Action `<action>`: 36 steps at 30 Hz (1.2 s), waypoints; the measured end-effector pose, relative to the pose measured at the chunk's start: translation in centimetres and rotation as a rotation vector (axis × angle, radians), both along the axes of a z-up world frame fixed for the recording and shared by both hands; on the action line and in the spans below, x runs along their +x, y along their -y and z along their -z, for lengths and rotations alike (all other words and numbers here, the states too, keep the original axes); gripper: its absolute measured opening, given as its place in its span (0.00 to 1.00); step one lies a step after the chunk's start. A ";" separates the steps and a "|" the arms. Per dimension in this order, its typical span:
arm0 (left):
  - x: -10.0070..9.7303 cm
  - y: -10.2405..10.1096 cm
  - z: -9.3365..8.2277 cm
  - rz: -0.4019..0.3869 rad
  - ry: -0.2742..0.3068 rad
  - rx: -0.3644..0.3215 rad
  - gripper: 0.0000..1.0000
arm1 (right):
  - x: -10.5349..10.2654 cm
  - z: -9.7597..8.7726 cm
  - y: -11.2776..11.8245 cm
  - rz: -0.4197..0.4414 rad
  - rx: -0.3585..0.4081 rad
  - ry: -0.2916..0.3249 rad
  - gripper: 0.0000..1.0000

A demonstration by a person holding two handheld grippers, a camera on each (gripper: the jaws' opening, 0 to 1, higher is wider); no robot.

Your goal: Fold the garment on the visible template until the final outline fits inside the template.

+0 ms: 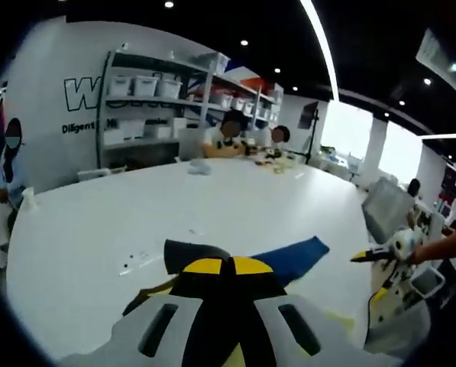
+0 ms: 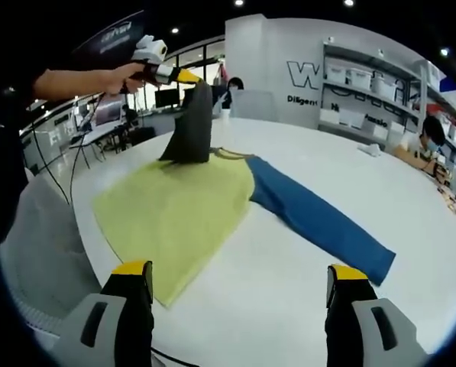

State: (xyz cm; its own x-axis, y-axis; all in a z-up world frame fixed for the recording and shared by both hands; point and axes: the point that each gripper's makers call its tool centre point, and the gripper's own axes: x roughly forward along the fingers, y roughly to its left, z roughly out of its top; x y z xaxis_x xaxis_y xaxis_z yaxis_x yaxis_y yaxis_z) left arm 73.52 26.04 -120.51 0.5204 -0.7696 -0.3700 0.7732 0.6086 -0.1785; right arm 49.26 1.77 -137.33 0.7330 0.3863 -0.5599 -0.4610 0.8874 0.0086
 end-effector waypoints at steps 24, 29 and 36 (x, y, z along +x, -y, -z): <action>-1.4 5.0 1.0 0.069 0.014 0.008 0.02 | -0.1 -0.6 0.2 0.007 -0.003 0.010 0.93; -1.9 5.5 2.7 0.084 -0.013 0.034 0.02 | -0.4 -0.4 0.4 0.018 0.000 0.007 0.93; -2.2 5.9 5.0 0.100 -0.034 0.076 0.02 | -0.6 -0.3 0.6 0.023 -0.001 0.003 0.93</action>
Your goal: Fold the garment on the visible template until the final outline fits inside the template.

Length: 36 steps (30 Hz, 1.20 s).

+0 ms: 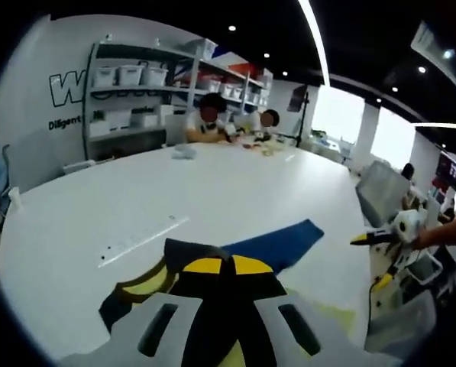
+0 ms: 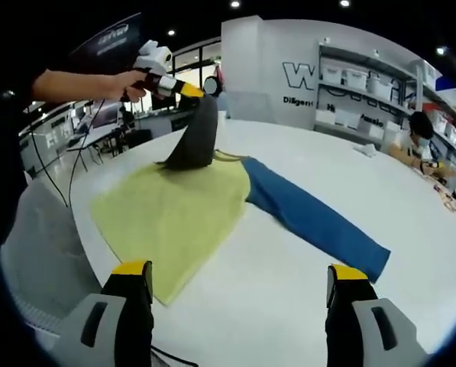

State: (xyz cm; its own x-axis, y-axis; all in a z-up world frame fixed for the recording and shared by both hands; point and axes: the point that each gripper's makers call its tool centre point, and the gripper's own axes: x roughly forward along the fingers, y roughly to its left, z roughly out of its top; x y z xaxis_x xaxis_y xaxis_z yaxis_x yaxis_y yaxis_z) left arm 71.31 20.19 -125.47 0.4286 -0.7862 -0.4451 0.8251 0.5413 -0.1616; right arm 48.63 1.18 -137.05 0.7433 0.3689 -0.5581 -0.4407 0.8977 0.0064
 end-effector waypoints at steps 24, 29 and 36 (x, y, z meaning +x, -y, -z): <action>-1.9 2.9 6.8 0.086 -0.063 0.122 0.02 | -0.6 0.5 0.4 0.024 0.014 -0.010 0.93; -1.9 3.4 8.2 0.083 -0.091 0.131 0.02 | -0.6 0.5 0.4 0.031 0.023 -0.009 0.93; -2.2 4.4 9.7 0.086 -0.124 0.129 0.02 | -0.7 0.7 0.4 0.037 0.027 -0.014 0.93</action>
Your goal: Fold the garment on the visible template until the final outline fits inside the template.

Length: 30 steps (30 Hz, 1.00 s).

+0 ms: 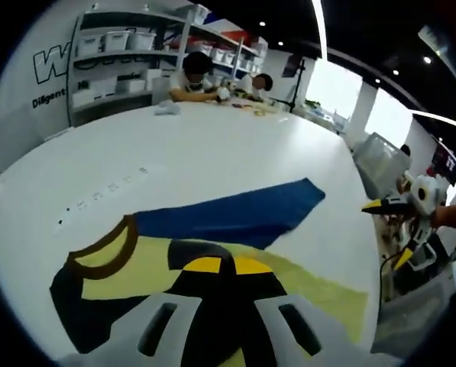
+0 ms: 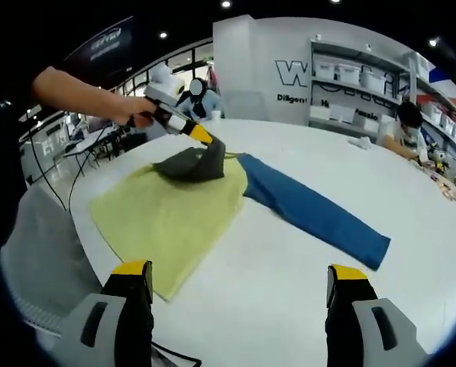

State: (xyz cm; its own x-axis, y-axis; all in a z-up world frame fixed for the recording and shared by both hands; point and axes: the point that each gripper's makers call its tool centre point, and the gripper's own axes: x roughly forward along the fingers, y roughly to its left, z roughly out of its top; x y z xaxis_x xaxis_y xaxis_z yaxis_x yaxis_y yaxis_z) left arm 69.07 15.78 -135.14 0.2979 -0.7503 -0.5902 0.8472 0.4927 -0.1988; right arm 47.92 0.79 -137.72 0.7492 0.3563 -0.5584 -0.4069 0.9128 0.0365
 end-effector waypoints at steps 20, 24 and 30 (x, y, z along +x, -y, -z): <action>0.0 0.9 1.9 0.016 -0.009 0.011 0.13 | -0.1 0.5 0.4 0.016 0.011 -0.014 0.93; -0.1 0.4 2.0 0.014 -0.008 0.013 0.12 | 0.0 0.4 0.2 0.012 0.012 -0.014 0.93; 0.0 -0.5 1.9 0.013 -0.004 0.021 0.13 | 0.2 0.4 0.2 0.009 0.010 -0.012 0.94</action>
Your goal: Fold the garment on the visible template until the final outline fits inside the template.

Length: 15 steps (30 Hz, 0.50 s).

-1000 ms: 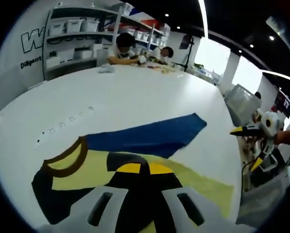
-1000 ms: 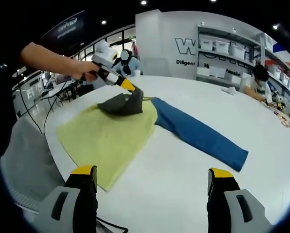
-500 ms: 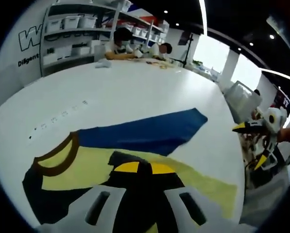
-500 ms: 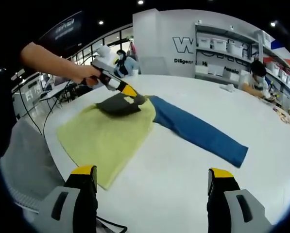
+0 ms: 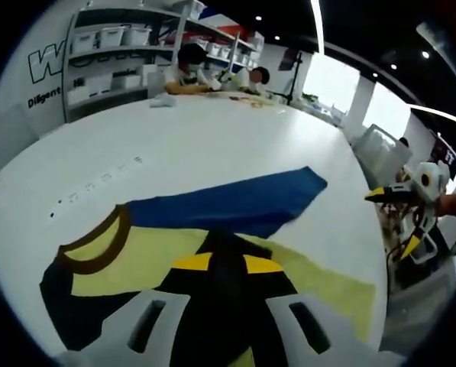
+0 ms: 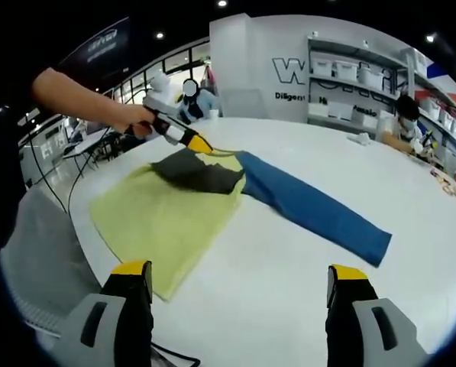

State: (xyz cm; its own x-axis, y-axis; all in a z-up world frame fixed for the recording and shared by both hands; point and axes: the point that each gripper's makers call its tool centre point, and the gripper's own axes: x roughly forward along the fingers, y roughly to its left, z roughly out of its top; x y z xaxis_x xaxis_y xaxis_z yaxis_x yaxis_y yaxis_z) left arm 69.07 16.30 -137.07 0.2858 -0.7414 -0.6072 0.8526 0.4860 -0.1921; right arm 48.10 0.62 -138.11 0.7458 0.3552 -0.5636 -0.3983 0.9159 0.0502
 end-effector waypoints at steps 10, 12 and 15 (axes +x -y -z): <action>0.8 -3.0 0.0 -0.041 0.004 0.015 0.13 | 0.3 -0.2 0.0 -0.002 0.000 0.005 0.94; 0.9 -3.7 0.1 -0.050 0.005 0.017 0.14 | 0.4 -0.2 -0.2 -0.005 0.001 0.004 0.94; 1.1 -5.0 0.4 -0.064 0.007 0.030 0.14 | 0.4 -0.1 -0.3 -0.009 0.000 0.004 0.94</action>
